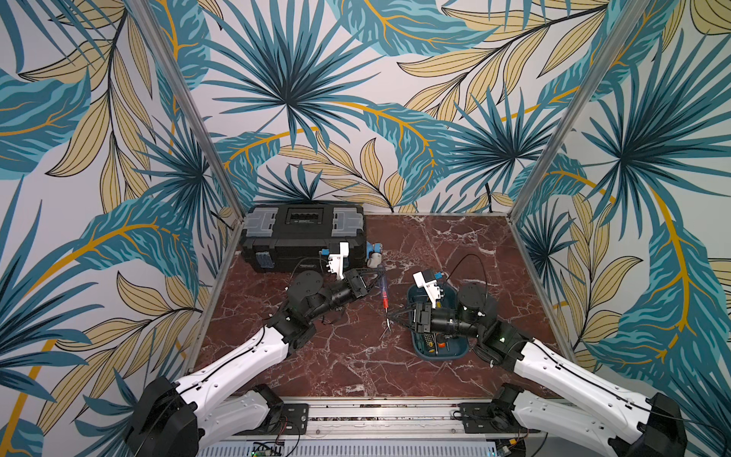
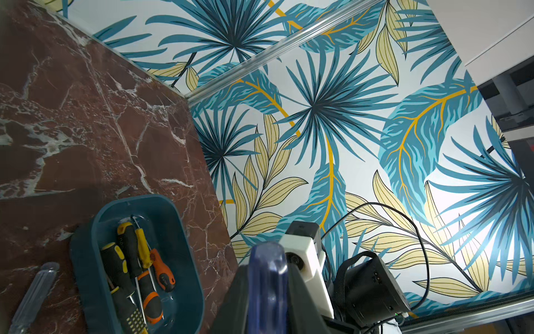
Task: Put the screwdriver on the desktop into the storage box
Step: Pick up the screwdriver from the center of the board.
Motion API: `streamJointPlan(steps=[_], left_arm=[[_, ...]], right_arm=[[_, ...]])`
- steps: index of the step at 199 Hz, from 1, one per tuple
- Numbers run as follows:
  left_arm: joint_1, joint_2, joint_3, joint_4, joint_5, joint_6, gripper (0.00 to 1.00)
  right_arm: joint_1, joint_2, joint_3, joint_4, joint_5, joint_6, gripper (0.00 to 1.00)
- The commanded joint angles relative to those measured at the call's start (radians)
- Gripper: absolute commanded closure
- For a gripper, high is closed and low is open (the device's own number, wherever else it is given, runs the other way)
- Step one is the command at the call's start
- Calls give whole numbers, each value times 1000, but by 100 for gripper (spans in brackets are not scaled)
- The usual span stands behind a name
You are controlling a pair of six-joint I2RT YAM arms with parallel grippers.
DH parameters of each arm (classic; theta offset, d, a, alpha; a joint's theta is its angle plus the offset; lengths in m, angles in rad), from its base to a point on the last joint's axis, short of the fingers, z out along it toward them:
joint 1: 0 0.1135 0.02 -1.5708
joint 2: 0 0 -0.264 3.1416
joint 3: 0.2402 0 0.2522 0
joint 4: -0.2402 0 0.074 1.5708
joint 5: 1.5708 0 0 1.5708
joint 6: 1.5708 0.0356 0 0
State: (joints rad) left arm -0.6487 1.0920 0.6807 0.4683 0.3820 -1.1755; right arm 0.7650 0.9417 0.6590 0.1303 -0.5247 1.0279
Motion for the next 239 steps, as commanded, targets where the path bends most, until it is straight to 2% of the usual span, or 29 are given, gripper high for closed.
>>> streamJointPlan(steps=[1,10,34,49,55,65,79,88,95,107,129,171,222,239], left_arm=[[3,-26,-27,66,-16,-14,100],[3,-33,-30,67,-25,-14,100],[3,-48,-36,62,-37,-7,100],[3,-57,-33,21,-50,9,100],[2,-62,-28,-14,-61,21,100],[1,-71,-15,-92,-86,51,87],[0,-79,-1,-185,-120,95,60],[-2,-77,22,-265,-139,138,46],[-10,-72,46,-322,-155,175,40],[-31,-60,83,-416,-188,239,37],[-68,-16,146,-519,-216,319,34],[-91,70,194,-550,-180,337,34],[-101,142,260,-606,-149,356,46],[-99,144,257,-601,-156,338,57]], right_arm=[[27,0,23,22,-11,-31,60],[33,6,32,8,-3,-41,66],[33,9,48,-47,34,-70,91],[33,-2,57,-81,59,-83,100],[33,-6,64,-103,74,-91,100],[33,-12,80,-147,97,-107,100],[63,-12,111,-225,133,-135,100],[68,-8,135,-291,167,-160,100],[73,0,163,-363,203,-183,100],[86,27,215,-495,275,-229,100],[107,80,278,-626,366,-278,100],[162,156,352,-712,474,-315,100],[204,207,389,-729,514,-328,100],[208,212,389,-729,514,-327,100]])
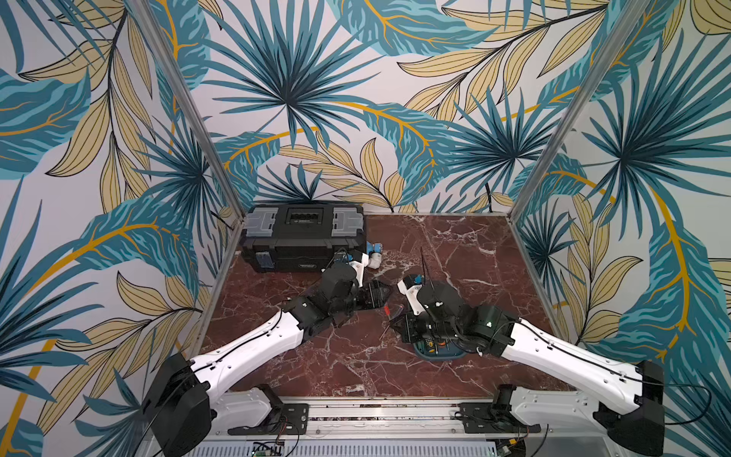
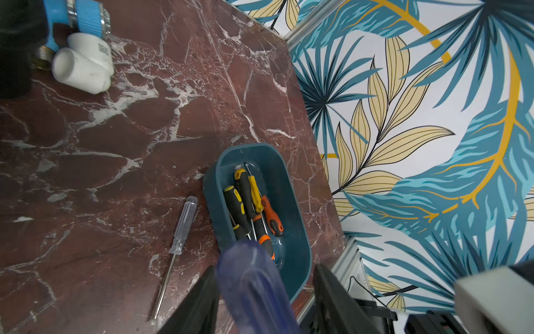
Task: Put the screwdriver on the desktop into the storage box
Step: Pick up the screwdriver from the center of the board.
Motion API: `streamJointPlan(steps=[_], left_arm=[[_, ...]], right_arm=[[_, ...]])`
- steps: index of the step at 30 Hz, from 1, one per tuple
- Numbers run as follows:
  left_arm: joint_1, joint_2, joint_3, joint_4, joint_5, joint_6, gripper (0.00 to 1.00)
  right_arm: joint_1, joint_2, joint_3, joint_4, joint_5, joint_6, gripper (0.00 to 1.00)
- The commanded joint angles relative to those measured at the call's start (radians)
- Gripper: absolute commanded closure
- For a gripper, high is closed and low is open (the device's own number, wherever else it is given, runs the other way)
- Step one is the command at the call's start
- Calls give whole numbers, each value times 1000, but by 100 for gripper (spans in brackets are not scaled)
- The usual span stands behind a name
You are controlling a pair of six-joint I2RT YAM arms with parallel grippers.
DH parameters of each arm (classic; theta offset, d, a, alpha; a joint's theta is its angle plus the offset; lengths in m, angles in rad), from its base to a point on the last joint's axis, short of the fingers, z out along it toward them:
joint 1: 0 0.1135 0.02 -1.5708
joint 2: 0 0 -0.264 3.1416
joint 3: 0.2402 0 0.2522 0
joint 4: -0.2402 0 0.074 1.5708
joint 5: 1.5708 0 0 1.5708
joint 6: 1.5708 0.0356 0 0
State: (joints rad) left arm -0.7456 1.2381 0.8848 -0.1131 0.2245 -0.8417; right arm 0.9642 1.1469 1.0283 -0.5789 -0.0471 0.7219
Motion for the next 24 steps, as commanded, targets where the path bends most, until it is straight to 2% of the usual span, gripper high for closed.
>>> streamJointPlan(steps=[1,2,6,8,10,13,15,20,23,24], left_arm=[[-3,-2,52,-18,3,3,57],[-3,0,51,-14,6,-4,61],[-2,4,42,20,21,-45,89],[1,6,33,41,28,-67,100],[8,9,19,73,47,-93,100],[20,6,-10,127,77,-119,100],[29,0,-43,186,108,-144,100],[54,-15,-132,410,199,-211,100],[60,-24,-144,478,199,-211,100],[61,-27,-147,495,255,-208,100]], right_arm=[[10,7,19,-20,36,-21,100],[11,8,20,-20,35,-22,100],[13,10,18,-19,38,-18,100],[12,9,18,-19,49,-15,100],[12,7,16,-16,58,-6,100],[11,-12,-1,4,71,23,63],[6,-42,-30,48,47,39,49],[-32,-87,-94,171,-79,70,38],[-77,-115,-129,222,-139,96,36],[-96,-125,-144,245,-167,106,36]])
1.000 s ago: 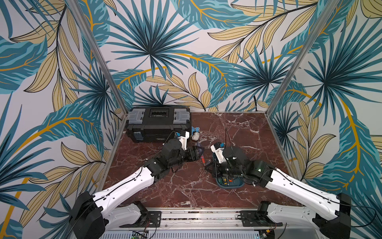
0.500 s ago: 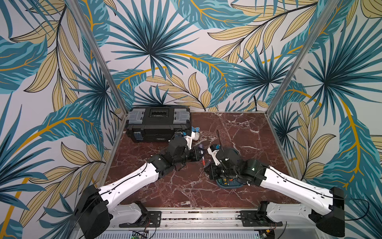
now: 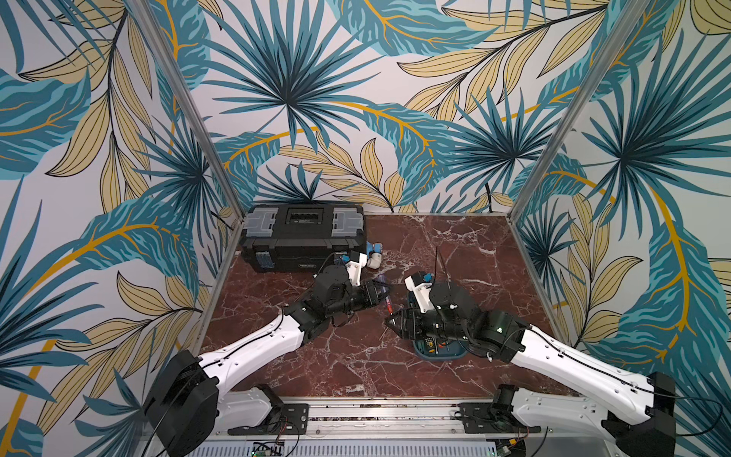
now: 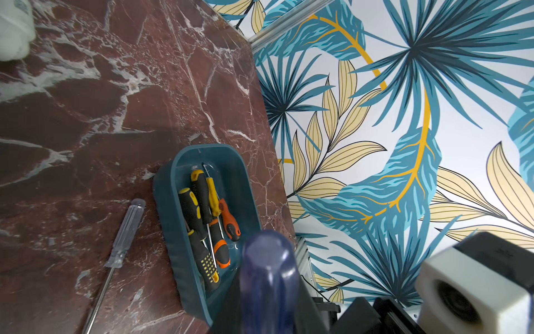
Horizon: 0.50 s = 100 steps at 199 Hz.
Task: Put the screwdriver on the desktop into the storage box
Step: Pick up the screwdriver from the center of the board.
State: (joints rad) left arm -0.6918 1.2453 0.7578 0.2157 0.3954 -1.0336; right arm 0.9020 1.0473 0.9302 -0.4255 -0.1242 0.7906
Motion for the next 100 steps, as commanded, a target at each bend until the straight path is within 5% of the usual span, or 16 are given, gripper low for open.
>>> streamJointPlan(steps=[1,47,100], left_arm=[[10,-35,-24,193,116,-18,100],[17,-9,-69,411,211,-98,100],[17,10,-87,425,230,-82,100]], right_arm=[[-52,-36,-62,116,-118,48,35],[-87,-62,-94,177,-181,63,49],[-90,-107,-98,189,-172,56,60]])
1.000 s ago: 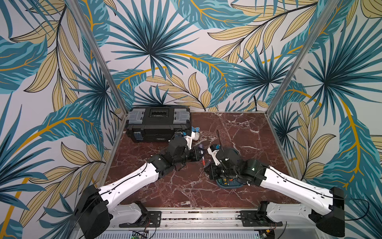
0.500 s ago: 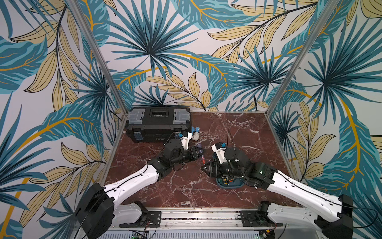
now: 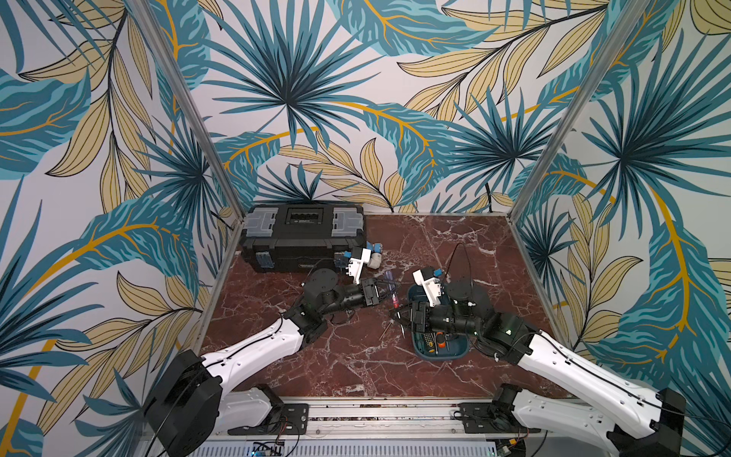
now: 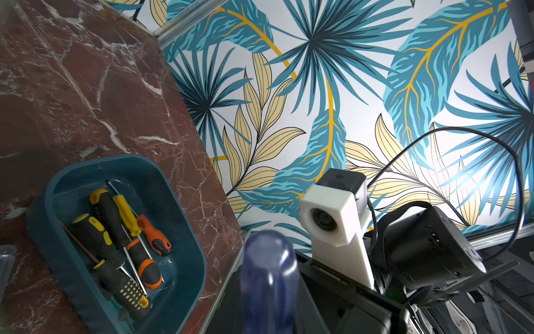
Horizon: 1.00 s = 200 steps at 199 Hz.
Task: Put the screwdriver on the desktop into the storage box
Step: Pick up the screwdriver from the center of the board, then place the screwdriver in the storage box.
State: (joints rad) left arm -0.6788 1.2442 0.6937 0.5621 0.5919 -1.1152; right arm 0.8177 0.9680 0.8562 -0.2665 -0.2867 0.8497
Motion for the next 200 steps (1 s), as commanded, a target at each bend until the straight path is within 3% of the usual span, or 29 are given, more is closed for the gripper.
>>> streamJointPlan(steps=[1,97,112,126,135,185,192,200], left_arm=[[5,12,-23,79,35,0,100],[5,34,-23,59,28,9,100],[4,34,-22,25,14,23,85],[4,27,-16,-21,-7,43,58],[4,15,-7,-74,-25,69,47],[5,-120,109,-571,-301,299,30],[6,-139,128,-628,-344,325,21],[6,-159,145,-684,-392,351,19]], right_arm=[[-5,-28,-24,30,-8,-3,60],[-5,-41,-37,29,31,-3,90],[-5,-52,-39,29,43,-5,95],[-6,-58,-41,19,56,-7,98],[-5,-60,-40,3,68,-9,99],[-5,-41,10,-231,227,-59,100],[-5,-37,20,-274,259,-66,100],[-6,-31,32,-320,287,-71,100]])
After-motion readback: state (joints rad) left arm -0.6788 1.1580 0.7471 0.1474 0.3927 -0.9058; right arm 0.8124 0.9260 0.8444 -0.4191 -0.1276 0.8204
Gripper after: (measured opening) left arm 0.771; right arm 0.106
